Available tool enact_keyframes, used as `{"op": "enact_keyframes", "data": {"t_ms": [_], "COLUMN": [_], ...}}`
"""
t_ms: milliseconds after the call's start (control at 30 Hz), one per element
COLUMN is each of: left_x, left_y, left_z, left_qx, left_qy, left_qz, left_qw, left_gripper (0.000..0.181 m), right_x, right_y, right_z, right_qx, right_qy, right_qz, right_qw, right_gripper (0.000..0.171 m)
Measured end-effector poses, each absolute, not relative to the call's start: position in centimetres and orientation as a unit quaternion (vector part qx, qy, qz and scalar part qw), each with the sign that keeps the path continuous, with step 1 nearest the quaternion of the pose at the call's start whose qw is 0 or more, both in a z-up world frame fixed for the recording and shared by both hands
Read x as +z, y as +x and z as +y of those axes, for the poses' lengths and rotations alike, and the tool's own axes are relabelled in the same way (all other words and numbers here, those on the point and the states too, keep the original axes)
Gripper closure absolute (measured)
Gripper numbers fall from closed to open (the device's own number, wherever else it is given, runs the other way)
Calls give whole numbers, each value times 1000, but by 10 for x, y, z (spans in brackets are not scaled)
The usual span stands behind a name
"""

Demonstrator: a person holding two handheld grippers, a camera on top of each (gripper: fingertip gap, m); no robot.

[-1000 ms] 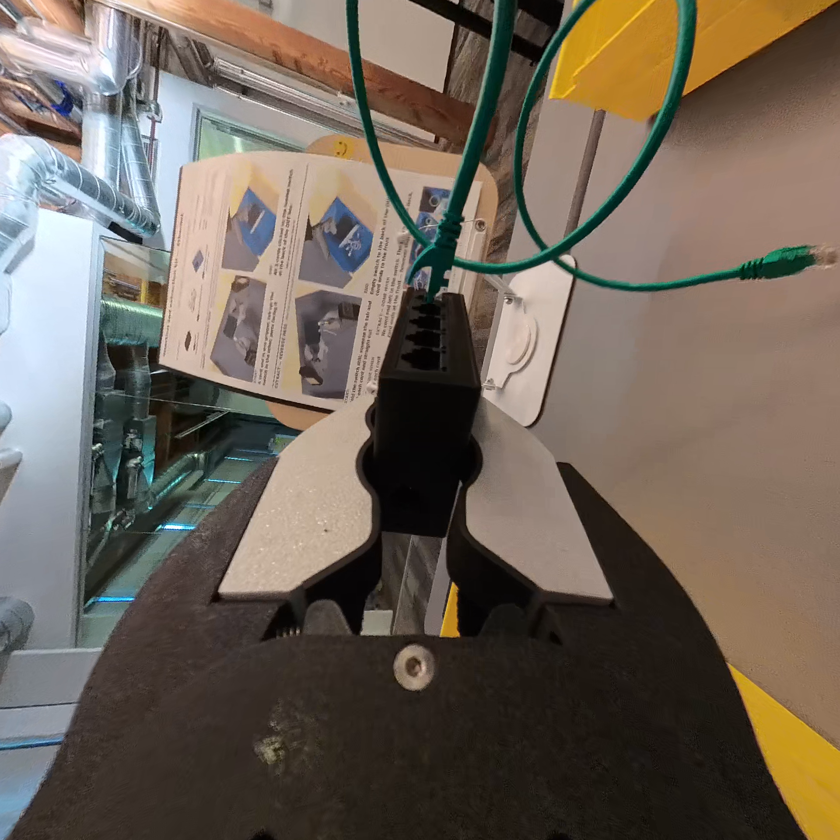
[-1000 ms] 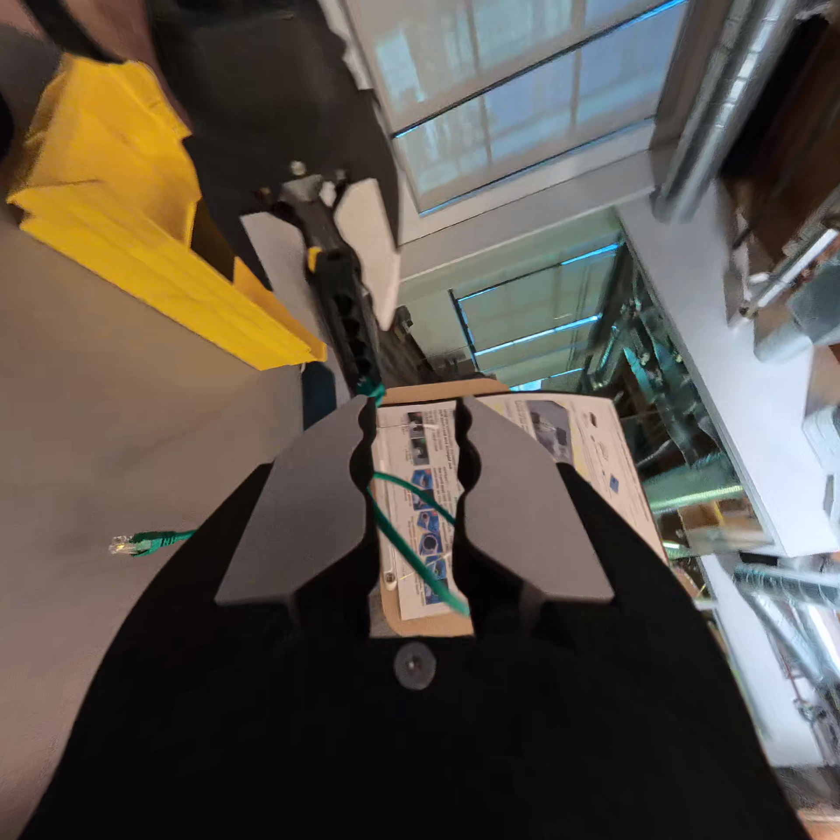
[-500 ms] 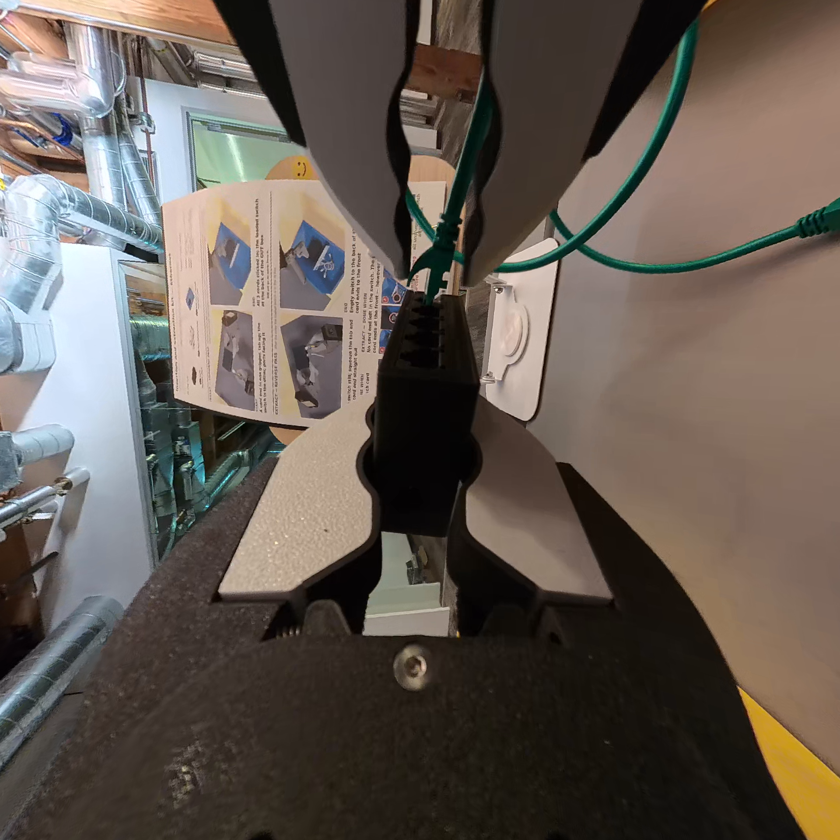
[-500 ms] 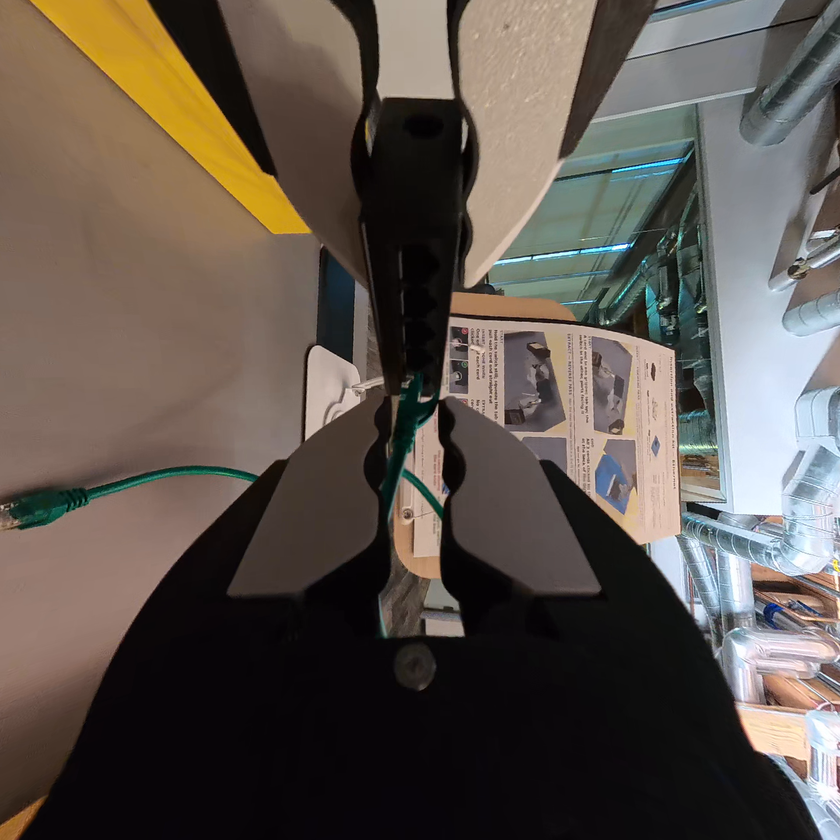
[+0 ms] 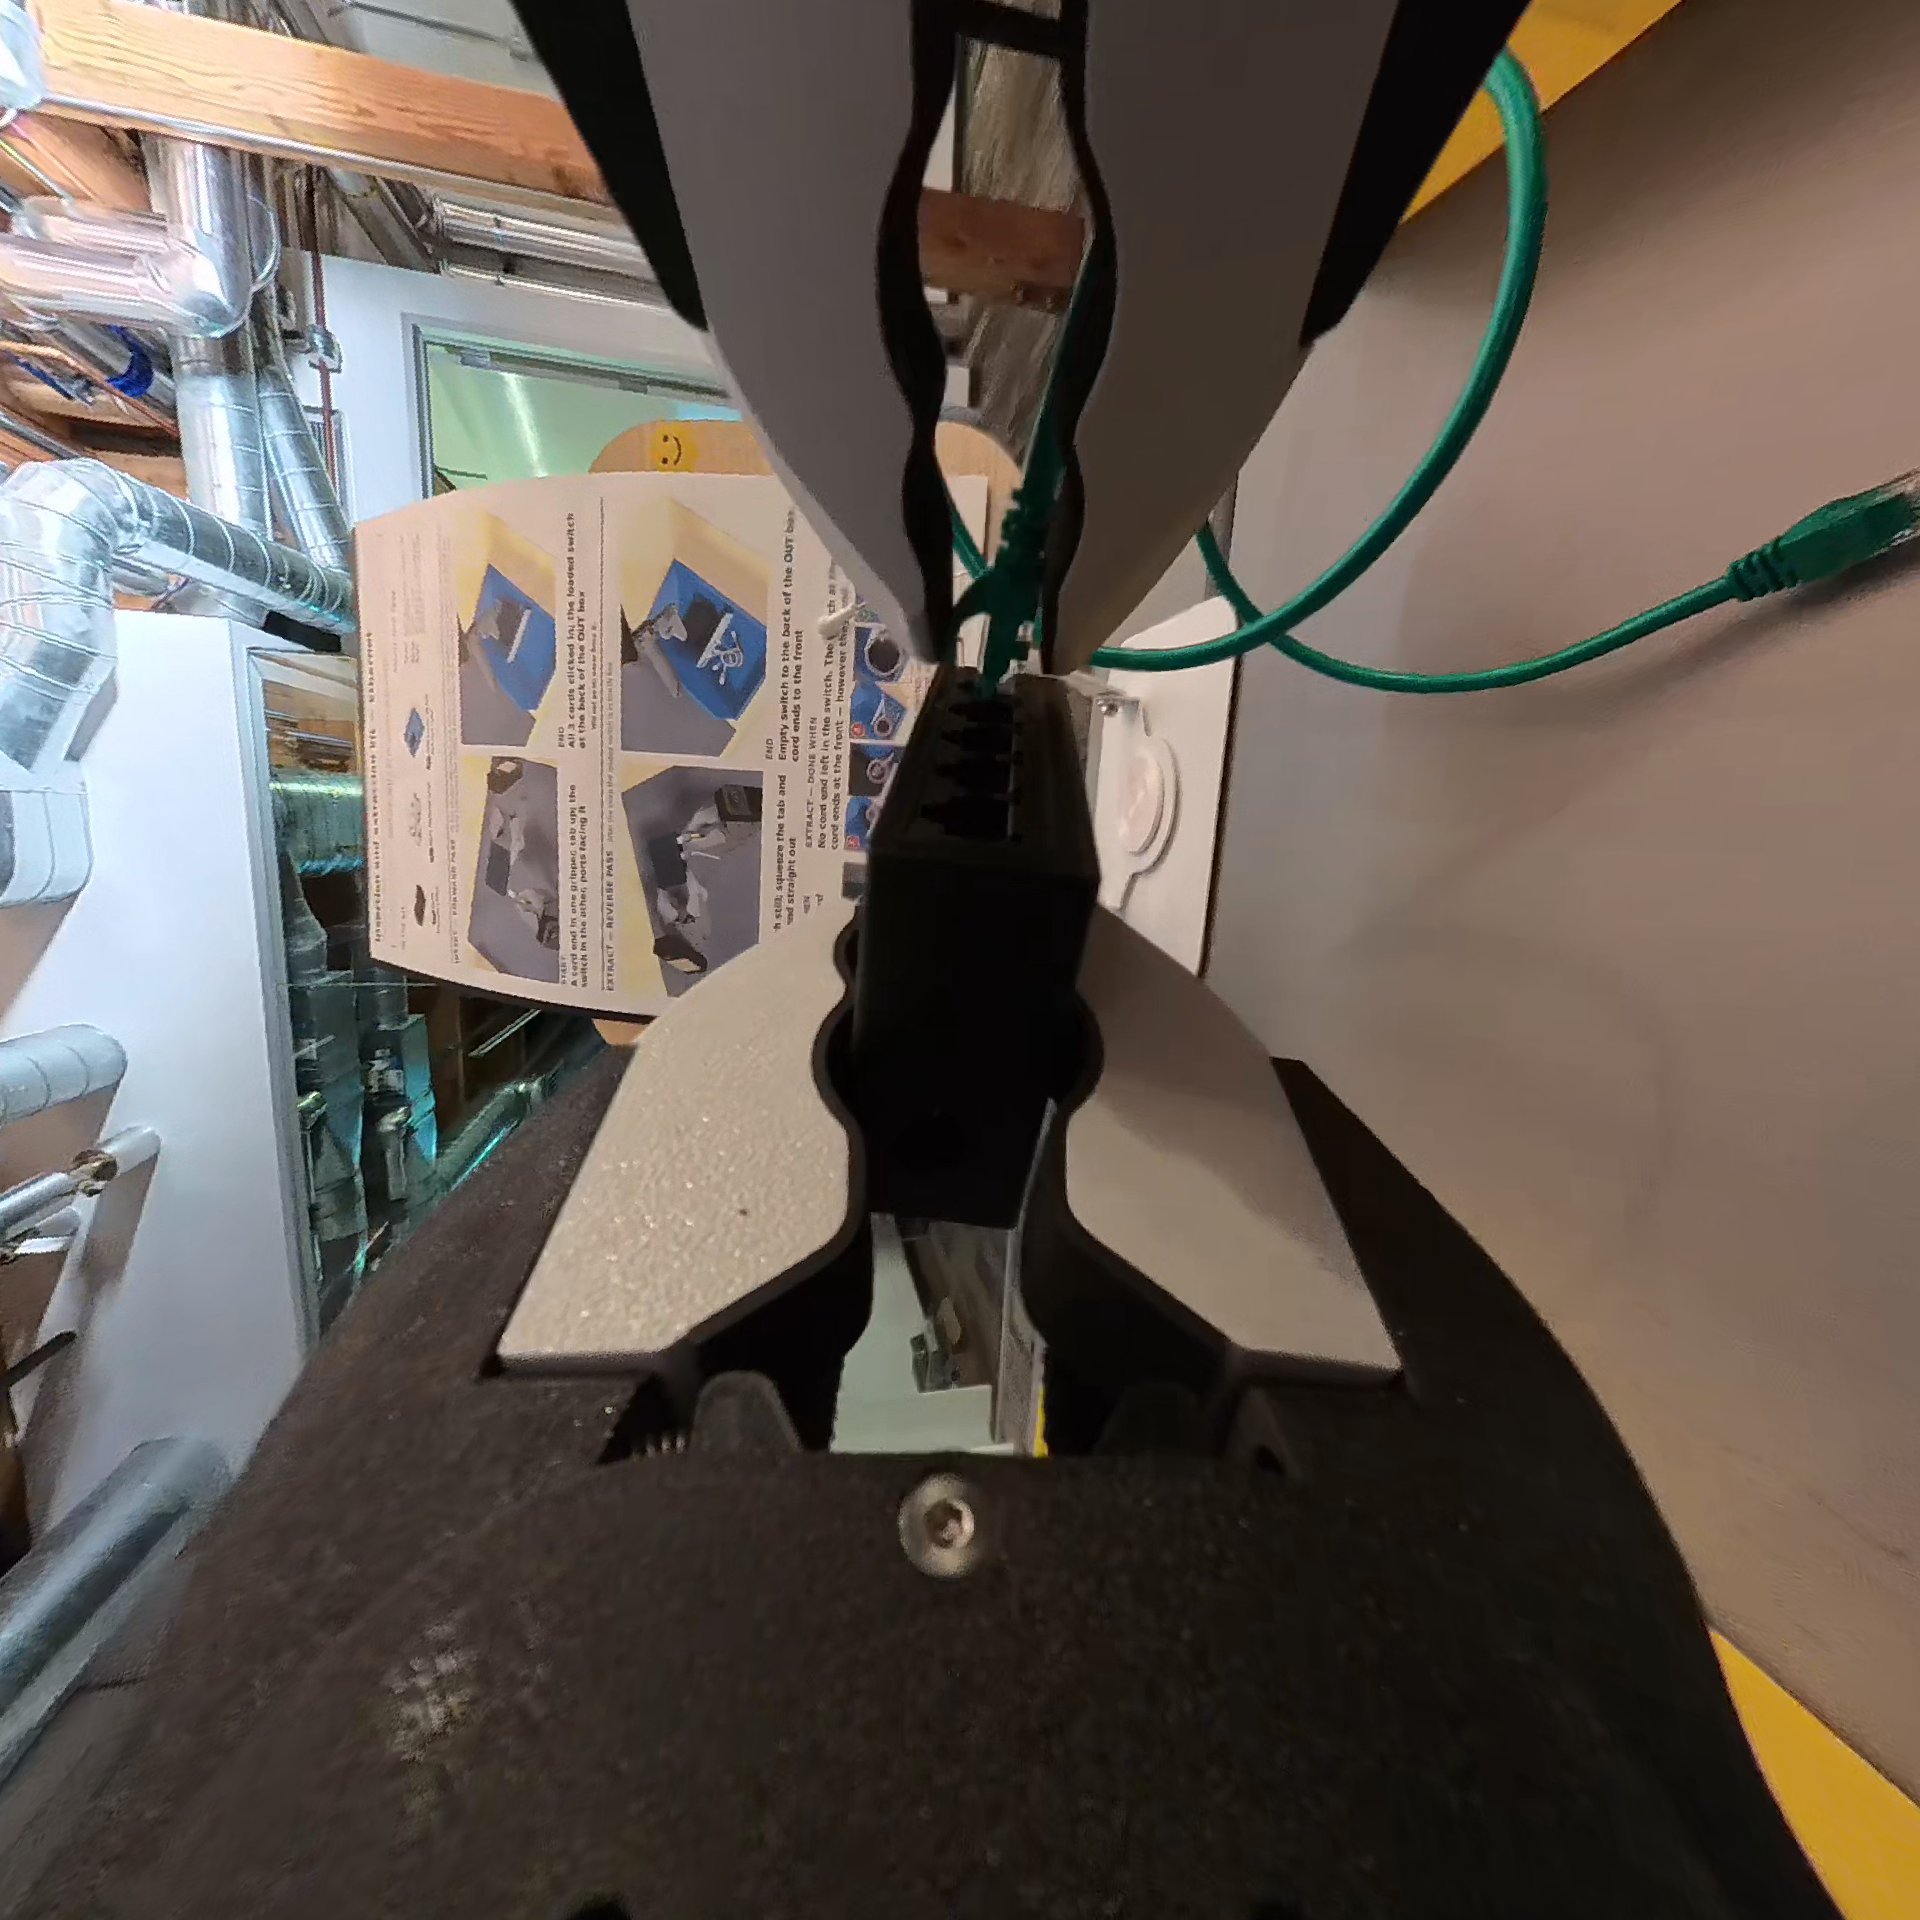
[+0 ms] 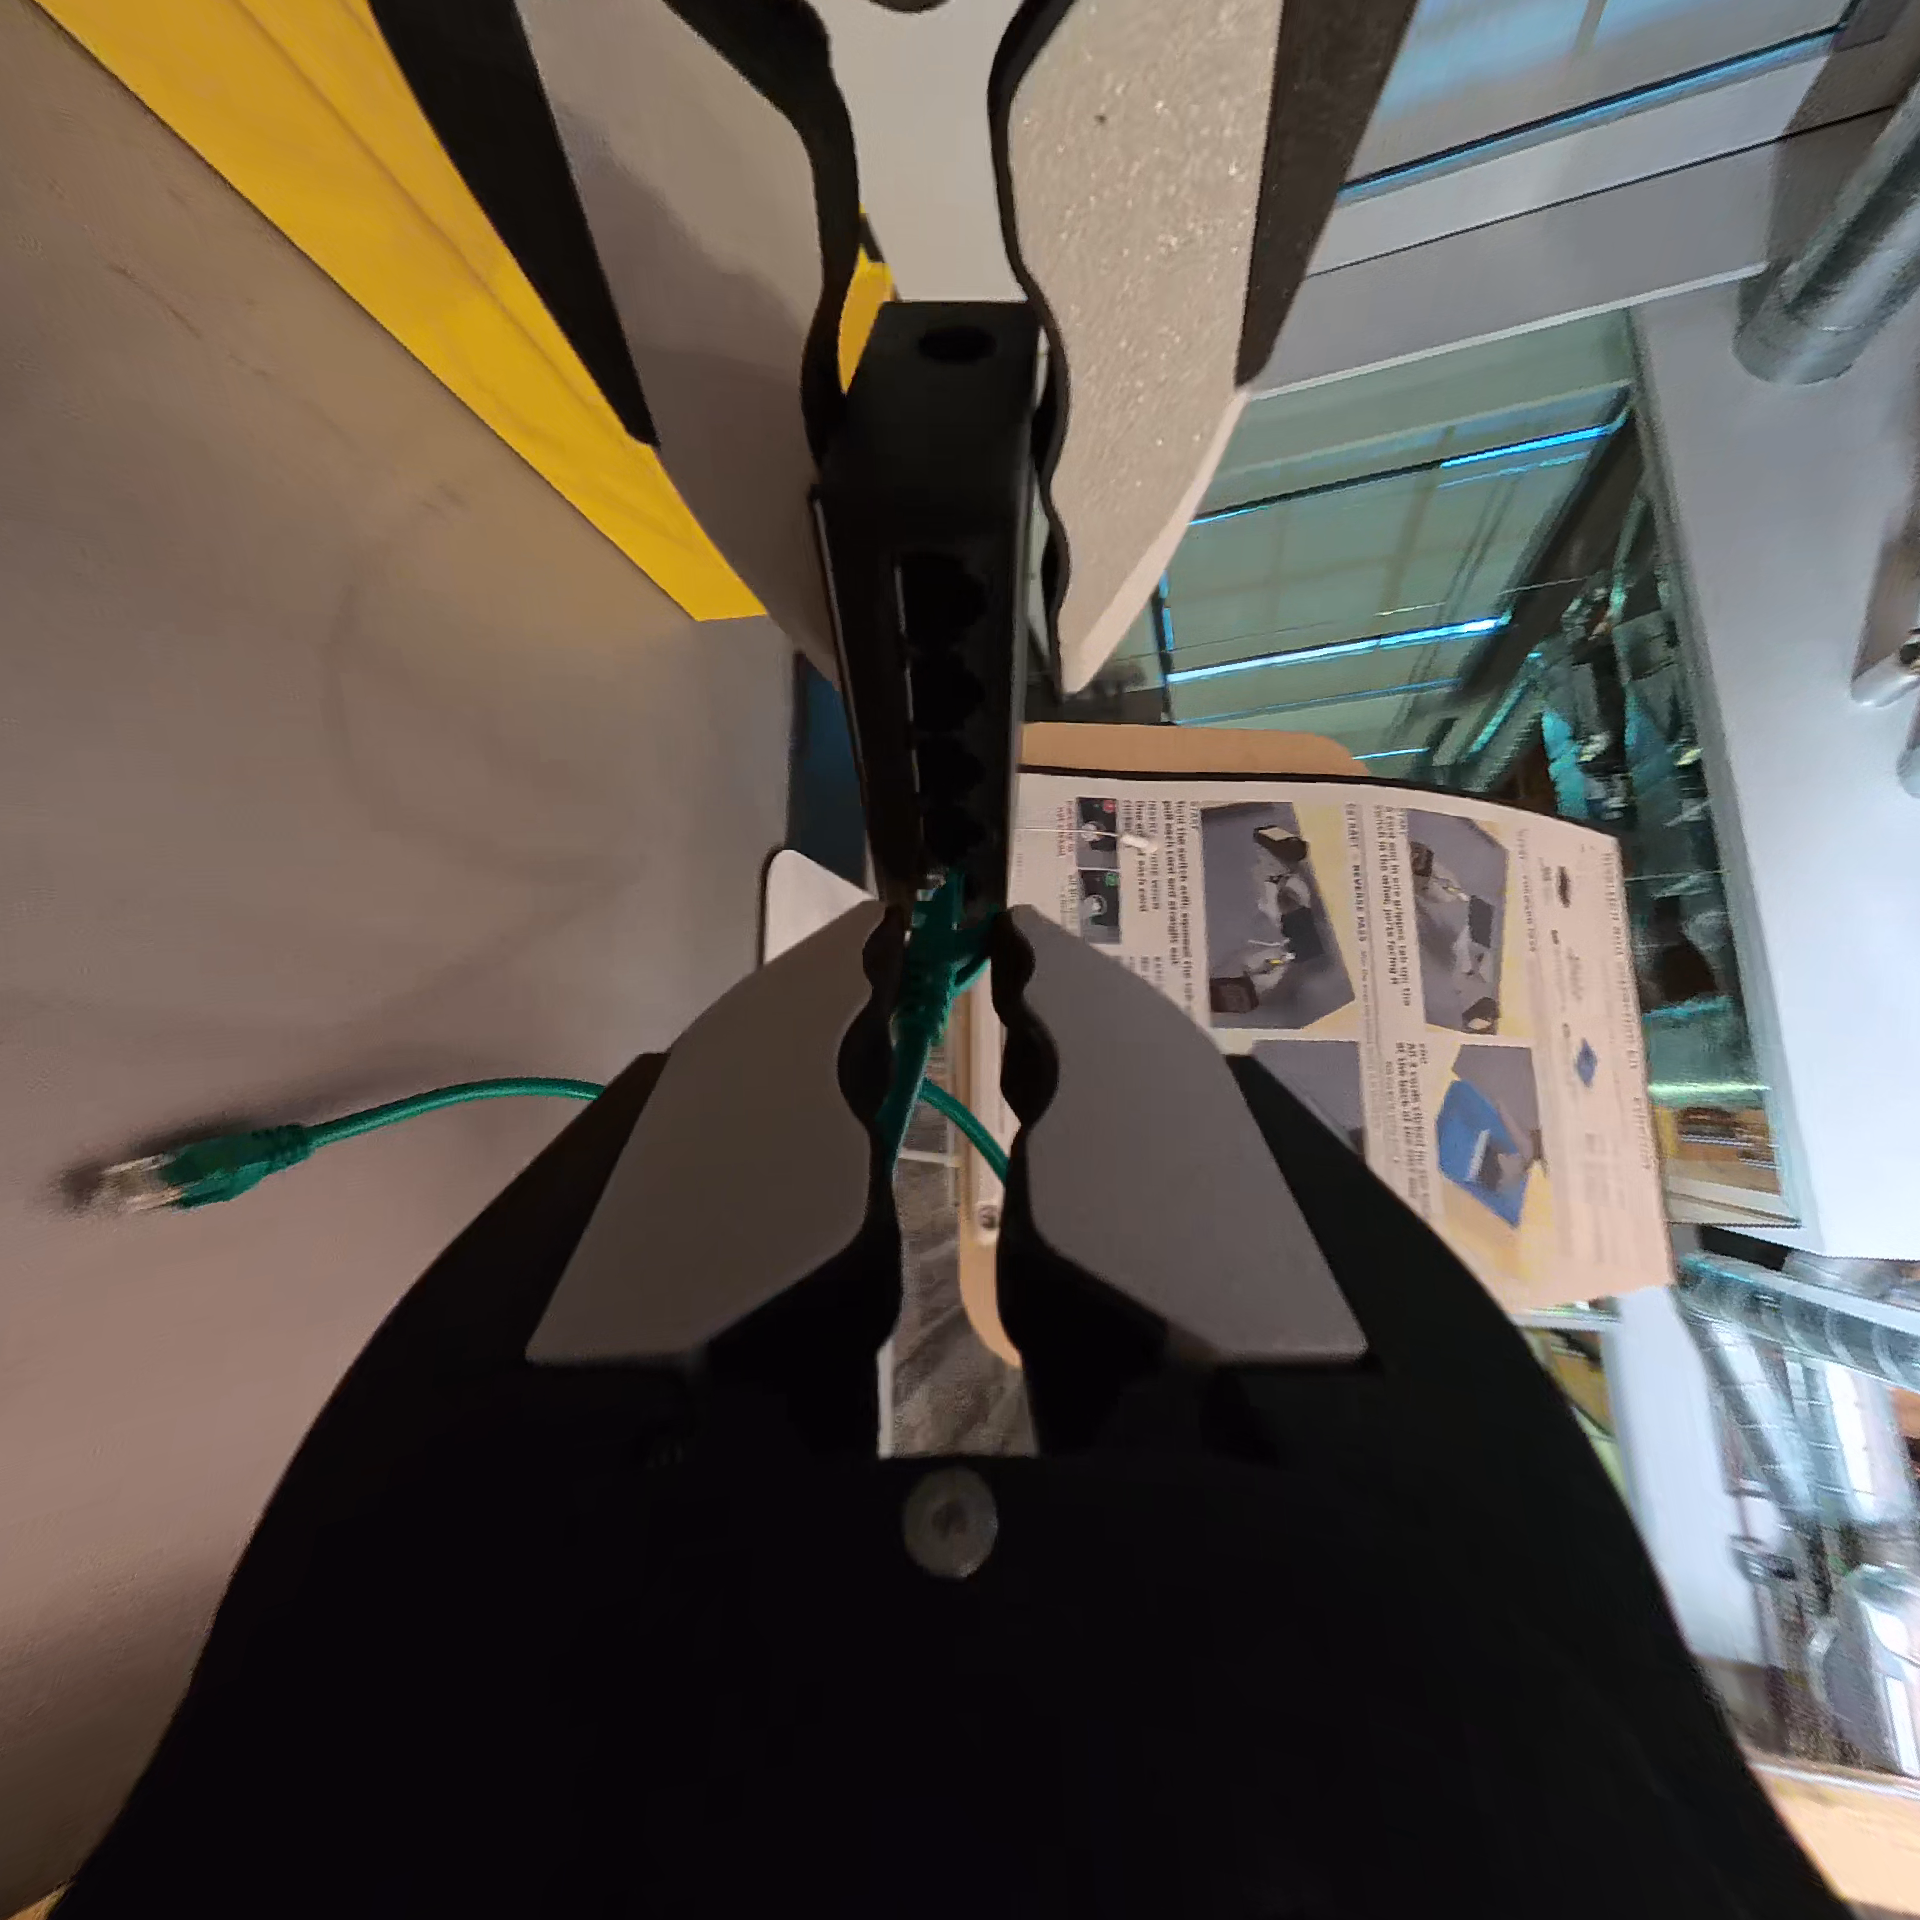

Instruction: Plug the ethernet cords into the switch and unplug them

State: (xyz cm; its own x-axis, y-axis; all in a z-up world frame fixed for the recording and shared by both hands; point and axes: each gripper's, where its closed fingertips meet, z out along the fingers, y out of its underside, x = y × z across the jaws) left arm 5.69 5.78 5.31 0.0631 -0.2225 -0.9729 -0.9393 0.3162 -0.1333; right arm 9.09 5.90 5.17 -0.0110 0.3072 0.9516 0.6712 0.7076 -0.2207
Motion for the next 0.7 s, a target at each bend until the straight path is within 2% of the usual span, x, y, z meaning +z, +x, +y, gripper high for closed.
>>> {"op": "enact_keyframes", "data": {"t_ms": [700], "left_x": [10], "left_y": [80], "left_z": [66], "left_qx": [244], "left_qy": [-517], "left_qz": [635], "left_qw": [520], "left_gripper": [150], "right_x": [9], "right_y": [120], "right_z": [54], "right_qx": [-115], "right_qy": [-429], "right_qz": [-769], "right_qw": [460], "right_gripper": [155]}}
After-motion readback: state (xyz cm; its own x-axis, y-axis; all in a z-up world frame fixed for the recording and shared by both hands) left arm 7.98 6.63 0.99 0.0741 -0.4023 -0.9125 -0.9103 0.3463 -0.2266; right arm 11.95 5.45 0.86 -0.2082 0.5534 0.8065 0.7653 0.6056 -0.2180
